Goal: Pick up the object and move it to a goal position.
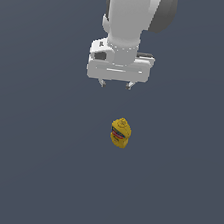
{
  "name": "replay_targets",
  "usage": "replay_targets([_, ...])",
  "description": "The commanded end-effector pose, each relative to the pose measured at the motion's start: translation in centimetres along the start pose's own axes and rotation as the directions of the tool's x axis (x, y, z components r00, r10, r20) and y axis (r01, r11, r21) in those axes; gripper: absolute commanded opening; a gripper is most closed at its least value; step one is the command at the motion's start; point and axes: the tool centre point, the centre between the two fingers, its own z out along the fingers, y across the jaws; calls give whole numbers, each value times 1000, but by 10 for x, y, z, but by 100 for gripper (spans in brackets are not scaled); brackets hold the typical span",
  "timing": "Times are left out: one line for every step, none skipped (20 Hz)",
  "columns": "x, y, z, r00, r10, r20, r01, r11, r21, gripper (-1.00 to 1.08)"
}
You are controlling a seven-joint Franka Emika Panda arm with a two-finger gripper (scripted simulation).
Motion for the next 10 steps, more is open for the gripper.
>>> replay_targets([4, -2, 3, 999, -39, -2, 39, 999, 0, 100])
replay_targets([6, -3, 5, 998, -57, -3, 57, 998, 0, 100])
replay_targets([8, -4, 6, 997, -78, -4, 78, 997, 0, 100])
replay_targets([11, -5, 8, 995, -99, -6, 99, 995, -1, 100])
replay_targets([13, -6, 10, 992, -122, -7, 122, 993, -1, 100])
replay_targets([16, -7, 12, 989, -147, -8, 147, 989, -1, 100])
replay_targets([19, -8, 14, 985, -172, -10, 172, 985, -1, 100])
replay_targets([21, -9, 17, 980, -199, -12, 199, 980, -1, 100])
replay_targets([24, -11, 19, 974, -227, -13, 227, 974, -2, 100])
replay_targets([27, -12, 22, 967, -255, -15, 255, 967, -2, 100])
